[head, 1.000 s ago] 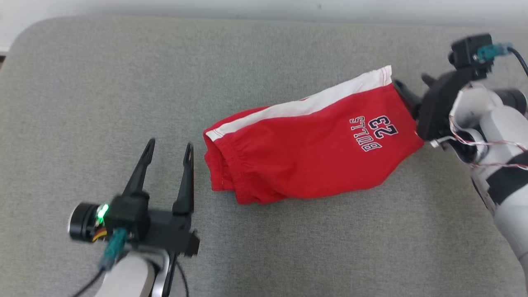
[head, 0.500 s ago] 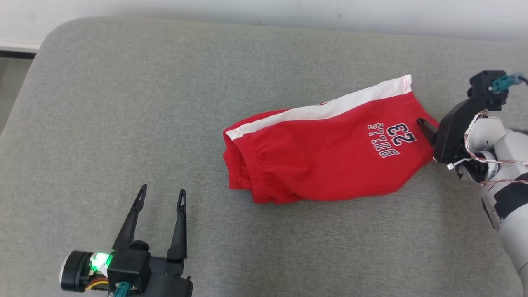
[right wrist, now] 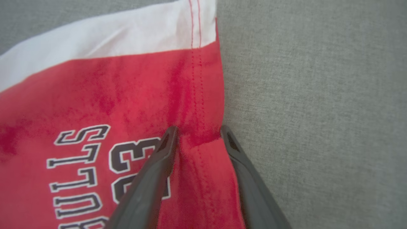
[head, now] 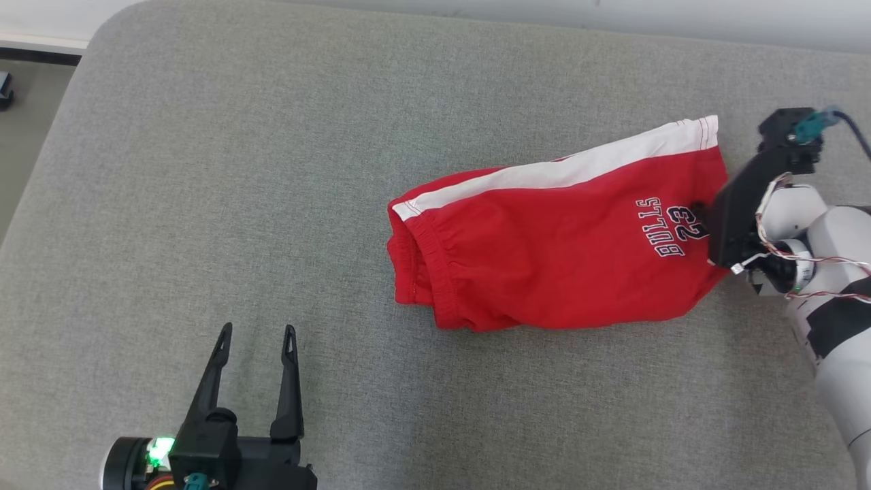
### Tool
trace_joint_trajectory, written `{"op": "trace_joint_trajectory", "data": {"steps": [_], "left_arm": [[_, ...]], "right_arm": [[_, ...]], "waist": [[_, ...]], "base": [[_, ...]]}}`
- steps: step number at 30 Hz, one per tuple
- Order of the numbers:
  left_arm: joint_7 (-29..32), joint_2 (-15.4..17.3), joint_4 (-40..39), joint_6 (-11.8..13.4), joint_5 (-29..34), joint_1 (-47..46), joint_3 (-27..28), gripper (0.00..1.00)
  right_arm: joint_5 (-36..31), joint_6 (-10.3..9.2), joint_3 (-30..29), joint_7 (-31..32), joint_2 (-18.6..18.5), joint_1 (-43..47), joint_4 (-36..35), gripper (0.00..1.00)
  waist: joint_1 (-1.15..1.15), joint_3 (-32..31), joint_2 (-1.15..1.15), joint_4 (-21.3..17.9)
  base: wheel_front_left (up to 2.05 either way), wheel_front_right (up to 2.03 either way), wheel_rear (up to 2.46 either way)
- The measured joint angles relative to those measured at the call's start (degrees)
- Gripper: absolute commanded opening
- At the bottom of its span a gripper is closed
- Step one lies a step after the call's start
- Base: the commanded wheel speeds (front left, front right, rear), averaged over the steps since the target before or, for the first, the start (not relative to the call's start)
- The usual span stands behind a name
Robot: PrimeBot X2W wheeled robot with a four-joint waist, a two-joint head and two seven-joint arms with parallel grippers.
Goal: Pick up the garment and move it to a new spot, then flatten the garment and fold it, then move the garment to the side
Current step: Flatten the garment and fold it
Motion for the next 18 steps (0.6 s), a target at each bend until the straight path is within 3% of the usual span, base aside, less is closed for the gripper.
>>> {"op": "trace_joint_trajectory", "data": {"steps": [2,3,10,18], "left_arm": [[0.0,-0.5,0.5,-0.5,0.2,0.2,0.3,1.0],[0.0,-0.7,0.7,-0.7,0.4,0.3,0.5,1.0],[0.0,-2.1,2.2,-2.5,0.9,0.7,1.6,1.0],[0.0,-2.8,3.1,-3.7,1.7,1.7,2.7,1.0]], "right_arm": [[0.1,0.0,1.1,2.2,0.2,0.3,-1.2,0.14],[0.1,0.01,1.7,2.9,0.1,0.7,-1.9,0.0],[-0.5,0.12,1.0,2.5,-2.0,3.9,-5.1,0.0],[-6.2,0.42,-6.8,-2.8,-4.5,7.7,-4.3,0.0]], "waist": [[0.0,-0.2,0.0,0.0],[0.0,-0.3,0.0,0.0],[0.01,-1.8,0.0,-0.5],[0.01,-4.5,0.01,-1.6]], "base": [[0.0,0.0,0.0],[0.0,0.0,0.0],[0.0,0.0,0.0],[0.0,0.0,0.0]]}}
